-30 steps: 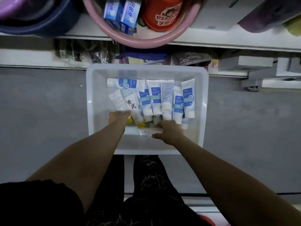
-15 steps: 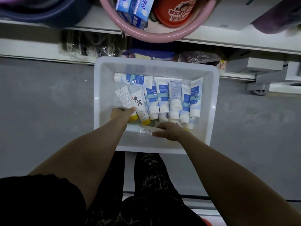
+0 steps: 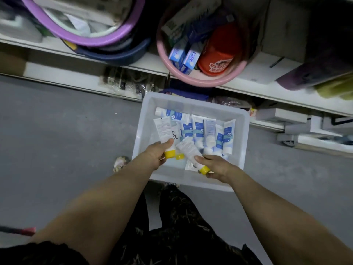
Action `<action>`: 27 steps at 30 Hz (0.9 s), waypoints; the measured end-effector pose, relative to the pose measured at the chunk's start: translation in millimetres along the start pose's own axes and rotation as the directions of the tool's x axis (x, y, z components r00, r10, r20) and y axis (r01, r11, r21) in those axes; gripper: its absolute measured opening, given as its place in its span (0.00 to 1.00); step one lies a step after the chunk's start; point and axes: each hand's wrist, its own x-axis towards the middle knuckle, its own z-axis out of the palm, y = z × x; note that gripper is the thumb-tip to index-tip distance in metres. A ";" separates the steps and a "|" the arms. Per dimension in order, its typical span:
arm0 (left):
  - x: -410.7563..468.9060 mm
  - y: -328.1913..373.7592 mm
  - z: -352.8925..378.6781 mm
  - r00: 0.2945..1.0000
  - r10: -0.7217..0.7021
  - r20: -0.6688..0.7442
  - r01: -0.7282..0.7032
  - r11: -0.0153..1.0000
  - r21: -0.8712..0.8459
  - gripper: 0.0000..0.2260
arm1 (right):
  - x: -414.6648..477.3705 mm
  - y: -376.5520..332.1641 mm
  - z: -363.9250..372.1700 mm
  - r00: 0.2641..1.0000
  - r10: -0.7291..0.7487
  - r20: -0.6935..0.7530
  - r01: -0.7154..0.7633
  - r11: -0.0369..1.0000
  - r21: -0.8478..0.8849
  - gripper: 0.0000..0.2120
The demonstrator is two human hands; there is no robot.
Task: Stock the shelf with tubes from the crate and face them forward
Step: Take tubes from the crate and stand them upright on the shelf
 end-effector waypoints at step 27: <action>-398.2 257.6 -443.8 0.398 0.916 0.057 -0.880 0.399 -0.260 0.09 | -252.8 -391.9 446.3 0.403 -0.914 -0.051 0.851 0.354 0.387 0.18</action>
